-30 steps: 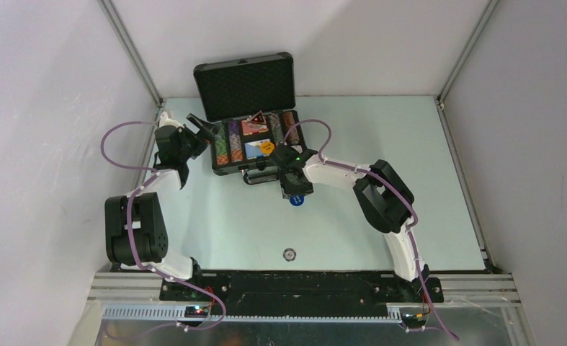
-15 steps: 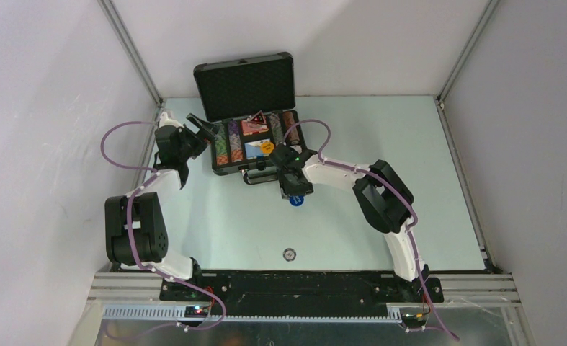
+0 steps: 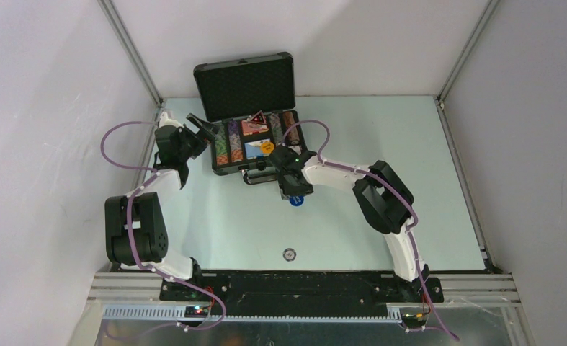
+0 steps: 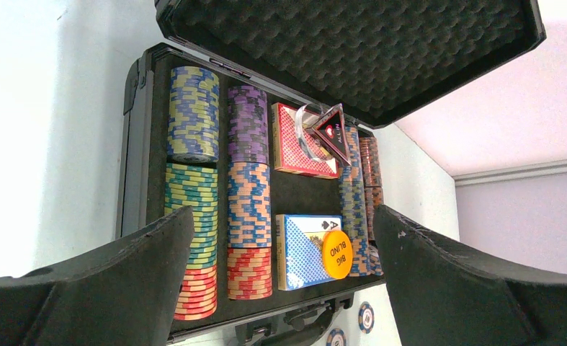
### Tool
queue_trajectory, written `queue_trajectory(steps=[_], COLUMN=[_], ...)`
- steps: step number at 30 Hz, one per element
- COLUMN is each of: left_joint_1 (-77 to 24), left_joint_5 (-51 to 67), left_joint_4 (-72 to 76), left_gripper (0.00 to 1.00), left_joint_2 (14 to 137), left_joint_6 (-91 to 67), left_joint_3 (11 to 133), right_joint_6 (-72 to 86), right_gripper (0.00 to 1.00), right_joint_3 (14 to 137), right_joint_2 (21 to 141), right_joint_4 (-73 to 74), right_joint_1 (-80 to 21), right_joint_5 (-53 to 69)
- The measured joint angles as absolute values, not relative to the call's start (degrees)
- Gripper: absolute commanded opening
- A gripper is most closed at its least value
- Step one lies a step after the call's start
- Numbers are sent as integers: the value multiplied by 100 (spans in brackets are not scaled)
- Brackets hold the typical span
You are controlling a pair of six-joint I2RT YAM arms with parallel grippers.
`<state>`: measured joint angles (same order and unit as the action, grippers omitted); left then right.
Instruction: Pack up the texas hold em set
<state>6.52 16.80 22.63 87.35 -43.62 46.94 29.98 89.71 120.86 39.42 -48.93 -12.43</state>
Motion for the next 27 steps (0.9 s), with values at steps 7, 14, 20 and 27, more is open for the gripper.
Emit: queue_trajectory(steps=[7, 14, 20, 27], left_joint_1=[652, 652, 652, 652], left_joint_5=[1680, 1680, 1680, 1680], left_joint_4=[2265, 2265, 2265, 2265], left_gripper=[98, 98, 98, 98], left_joint_2=[8735, 8735, 8735, 8735], left_joint_6=[-4362, -4364, -4364, -4364], left_joint_3=[4694, 4694, 4694, 4694], right_joint_6=[2995, 2991, 2978, 2945], right_gripper=[62, 53, 51, 47], right_joint_3=[8783, 8696, 8696, 8753], right_joint_2=[11972, 11913, 11913, 11937], right_joint_4=[3854, 3846, 3850, 3900], right_joint_1=[-4915, -4963, -4963, -4958], right_joint_5=[-1157, -1125, -1118, -1140])
